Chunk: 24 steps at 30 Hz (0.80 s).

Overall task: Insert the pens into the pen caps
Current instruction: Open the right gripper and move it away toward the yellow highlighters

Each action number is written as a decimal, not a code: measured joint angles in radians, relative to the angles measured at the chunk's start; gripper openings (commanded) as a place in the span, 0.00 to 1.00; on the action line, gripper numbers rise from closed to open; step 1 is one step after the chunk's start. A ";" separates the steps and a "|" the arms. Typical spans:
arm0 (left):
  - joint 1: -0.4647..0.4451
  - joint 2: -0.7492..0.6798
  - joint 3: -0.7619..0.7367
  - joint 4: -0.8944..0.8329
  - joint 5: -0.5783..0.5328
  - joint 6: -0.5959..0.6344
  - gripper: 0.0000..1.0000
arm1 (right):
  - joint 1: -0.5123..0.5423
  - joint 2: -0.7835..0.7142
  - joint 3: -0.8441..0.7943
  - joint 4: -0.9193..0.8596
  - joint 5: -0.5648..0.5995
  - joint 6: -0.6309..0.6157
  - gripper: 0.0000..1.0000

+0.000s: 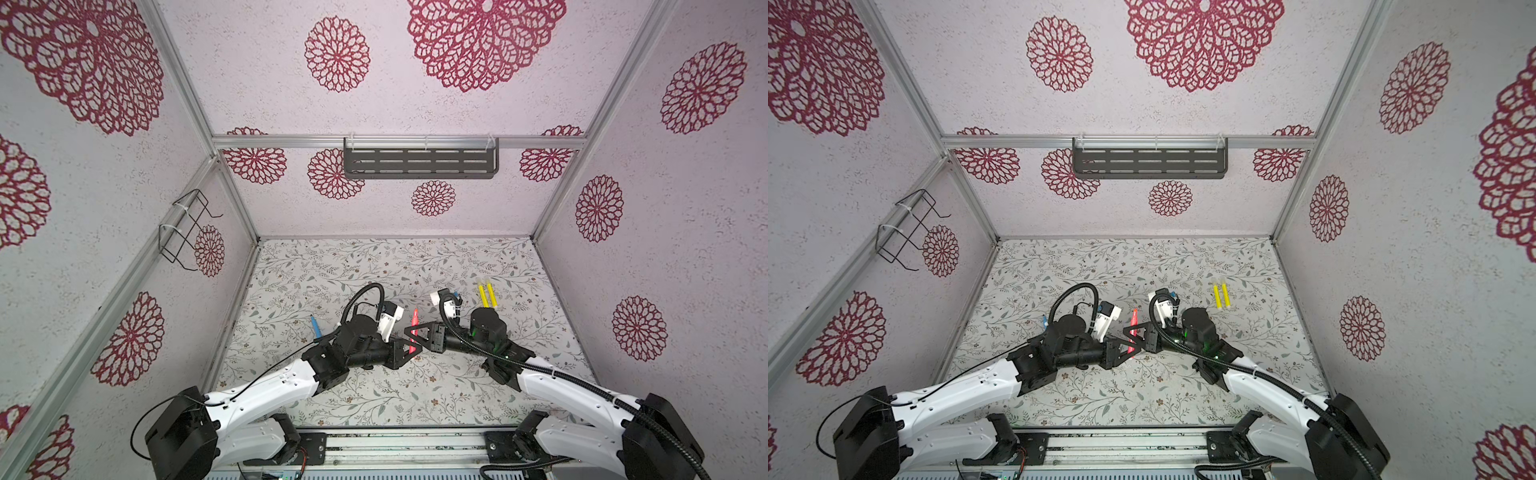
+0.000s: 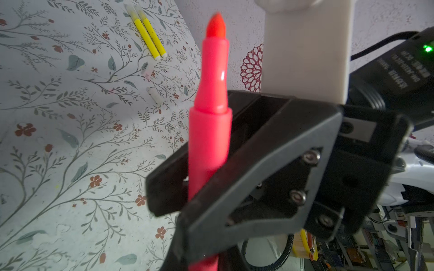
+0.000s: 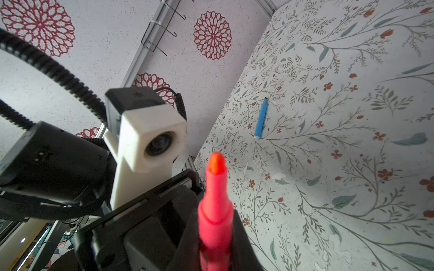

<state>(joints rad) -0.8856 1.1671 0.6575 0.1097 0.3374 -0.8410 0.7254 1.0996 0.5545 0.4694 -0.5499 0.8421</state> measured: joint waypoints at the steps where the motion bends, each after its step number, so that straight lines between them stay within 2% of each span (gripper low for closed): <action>1: 0.003 -0.008 -0.003 -0.002 -0.010 -0.002 0.00 | -0.001 -0.008 -0.002 -0.005 0.006 0.002 0.55; 4: 0.018 -0.031 -0.005 -0.020 -0.047 -0.002 0.00 | -0.005 -0.047 -0.003 -0.042 0.043 -0.003 0.75; 7: 0.023 -0.054 -0.005 -0.065 -0.094 -0.001 0.00 | -0.005 -0.121 0.002 -0.147 0.131 -0.032 0.86; 8: 0.023 -0.063 -0.005 -0.085 -0.108 -0.001 0.00 | -0.005 -0.150 0.009 -0.200 0.169 -0.047 0.97; 14: 0.024 -0.103 -0.010 -0.154 -0.173 -0.001 0.00 | -0.014 -0.296 0.111 -0.524 0.469 -0.125 0.99; 18: 0.024 -0.116 -0.024 -0.177 -0.201 -0.001 0.00 | -0.028 -0.321 0.197 -0.699 0.671 -0.136 0.99; 20: 0.024 -0.116 -0.032 -0.187 -0.214 -0.002 0.00 | -0.044 -0.301 0.246 -0.778 0.724 -0.153 0.99; 24: 0.023 -0.119 -0.041 -0.206 -0.226 -0.001 0.00 | -0.077 -0.235 0.311 -0.864 0.735 -0.169 0.99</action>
<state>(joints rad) -0.8623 1.0485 0.6167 -0.0963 0.1112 -0.8421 0.6487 0.8642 0.8650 -0.3950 0.1852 0.6727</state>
